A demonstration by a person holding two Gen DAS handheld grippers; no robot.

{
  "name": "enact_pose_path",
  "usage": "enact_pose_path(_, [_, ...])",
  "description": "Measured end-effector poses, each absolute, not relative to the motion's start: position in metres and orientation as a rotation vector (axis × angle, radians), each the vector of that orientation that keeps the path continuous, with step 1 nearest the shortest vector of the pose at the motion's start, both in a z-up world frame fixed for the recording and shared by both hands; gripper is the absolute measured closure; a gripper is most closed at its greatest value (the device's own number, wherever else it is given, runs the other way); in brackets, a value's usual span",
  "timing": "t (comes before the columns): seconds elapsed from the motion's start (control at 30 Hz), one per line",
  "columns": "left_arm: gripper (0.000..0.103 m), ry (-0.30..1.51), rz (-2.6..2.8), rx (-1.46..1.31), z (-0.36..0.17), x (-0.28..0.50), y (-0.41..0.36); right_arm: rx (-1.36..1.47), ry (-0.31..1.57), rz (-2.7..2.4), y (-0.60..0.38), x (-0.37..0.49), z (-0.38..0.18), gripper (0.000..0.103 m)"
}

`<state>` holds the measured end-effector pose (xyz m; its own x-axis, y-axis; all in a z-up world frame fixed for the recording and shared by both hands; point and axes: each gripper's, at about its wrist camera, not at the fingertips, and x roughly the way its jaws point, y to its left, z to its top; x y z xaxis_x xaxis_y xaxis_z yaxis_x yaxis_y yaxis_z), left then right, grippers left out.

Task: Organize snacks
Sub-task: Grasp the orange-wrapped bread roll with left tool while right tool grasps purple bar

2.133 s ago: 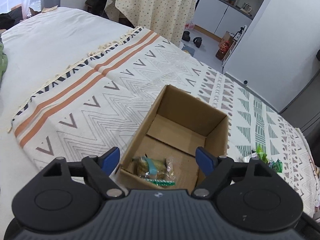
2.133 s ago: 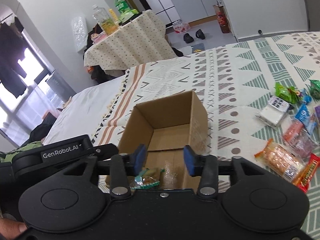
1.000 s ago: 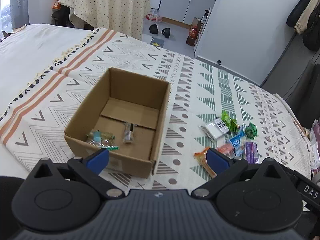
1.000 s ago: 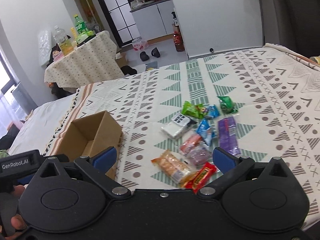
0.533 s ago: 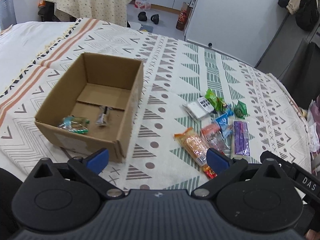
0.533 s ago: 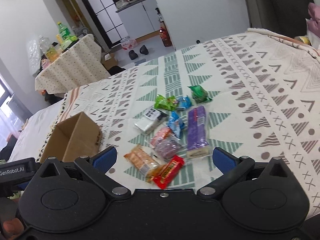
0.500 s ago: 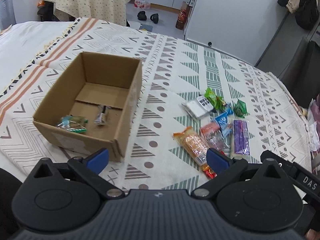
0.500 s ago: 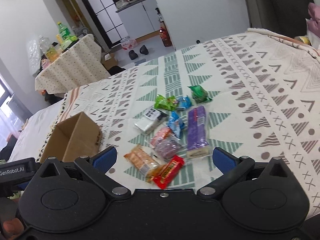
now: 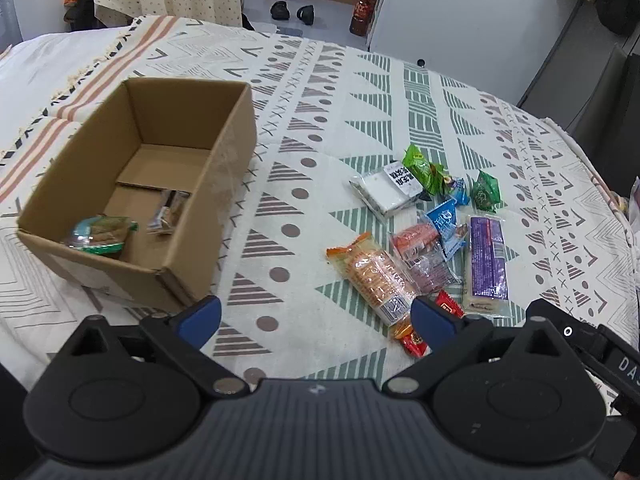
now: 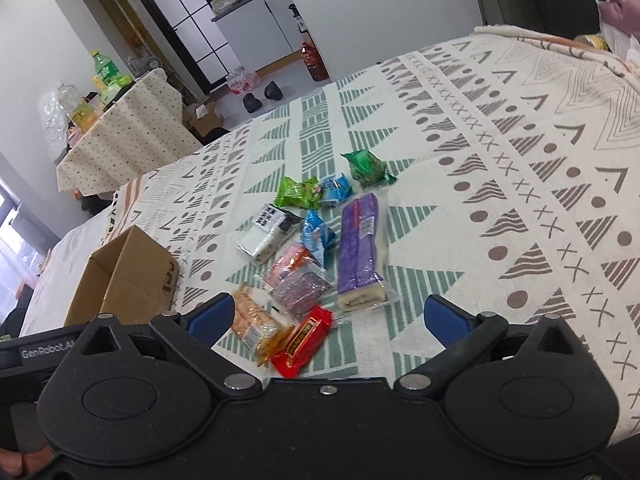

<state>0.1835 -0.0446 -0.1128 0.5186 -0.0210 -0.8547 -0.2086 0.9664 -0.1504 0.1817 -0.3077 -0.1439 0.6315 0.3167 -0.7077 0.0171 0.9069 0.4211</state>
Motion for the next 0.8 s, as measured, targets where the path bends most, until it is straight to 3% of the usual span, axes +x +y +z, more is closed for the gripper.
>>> enact_pose_path(0.1, [0.003,1.025,0.106,-0.246,-0.119,0.189,-0.049,0.450,0.886,0.185,-0.313,0.185,-0.150,0.006])
enact_pose_path(0.23, [0.007,1.035,0.100,-0.243,-0.130,0.198,-0.052,0.493,0.928,0.192,-0.315,0.193,-0.164,0.021])
enact_pose_path(0.47, [0.013,1.069,0.087,-0.259,-0.150,0.215,-0.060,0.544,0.954,0.166,-0.320,0.202,-0.181,0.031])
enact_pose_path(0.8, [0.020,1.100,0.081,-0.292,-0.172,0.238,-0.076,0.594,0.942,0.138,-0.323,0.222,-0.198,0.035])
